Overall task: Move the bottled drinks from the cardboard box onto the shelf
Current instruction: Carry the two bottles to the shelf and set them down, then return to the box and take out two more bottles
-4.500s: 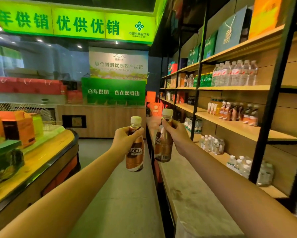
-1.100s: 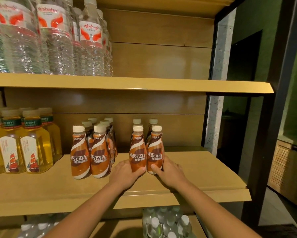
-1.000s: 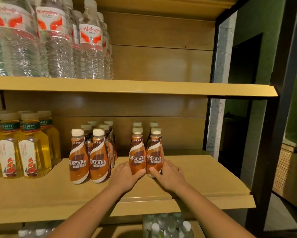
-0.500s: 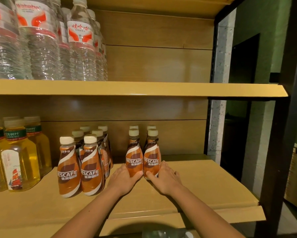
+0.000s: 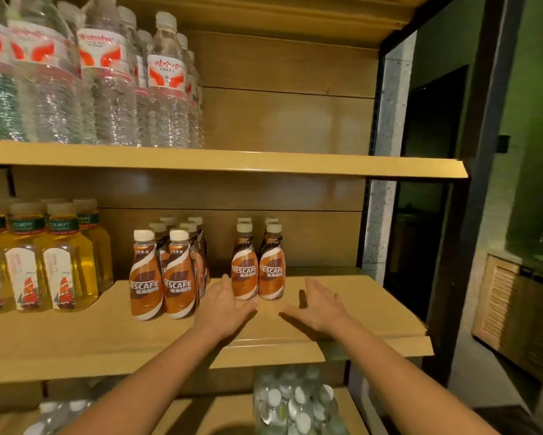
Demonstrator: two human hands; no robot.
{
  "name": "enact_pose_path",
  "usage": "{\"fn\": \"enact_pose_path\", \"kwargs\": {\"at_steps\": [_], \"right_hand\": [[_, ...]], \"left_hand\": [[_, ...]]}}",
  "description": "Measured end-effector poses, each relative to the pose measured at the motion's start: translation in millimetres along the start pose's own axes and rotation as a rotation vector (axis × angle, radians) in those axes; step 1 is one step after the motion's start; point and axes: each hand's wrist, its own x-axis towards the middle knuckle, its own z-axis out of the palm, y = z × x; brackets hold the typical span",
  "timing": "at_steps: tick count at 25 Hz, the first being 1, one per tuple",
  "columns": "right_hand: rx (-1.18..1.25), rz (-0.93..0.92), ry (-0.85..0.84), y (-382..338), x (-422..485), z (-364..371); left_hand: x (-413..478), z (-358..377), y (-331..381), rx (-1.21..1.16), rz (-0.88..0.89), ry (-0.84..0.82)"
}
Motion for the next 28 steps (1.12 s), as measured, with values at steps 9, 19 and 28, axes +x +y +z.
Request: {"fn": "enact_pose_path", "kwargs": {"at_steps": [9, 19, 28], "right_hand": [[-0.243, 0.194, 0.117, 75.9, -168.7, -69.9], [-0.327, 0.837, 0.229, 245.6, -484.6, -176.1], [-0.494, 1.195, 0.256, 370.6, -734.5, -277.1]], "left_hand": [[-107.2, -9.2, 139.7, 0.119, 0.576, -0.137], [-282.5, 70.0, 379.4, -0.030, 1.121, -0.554], [-464.2, 142.3, 615.7, -0.154, 1.366, -0.622]]}}
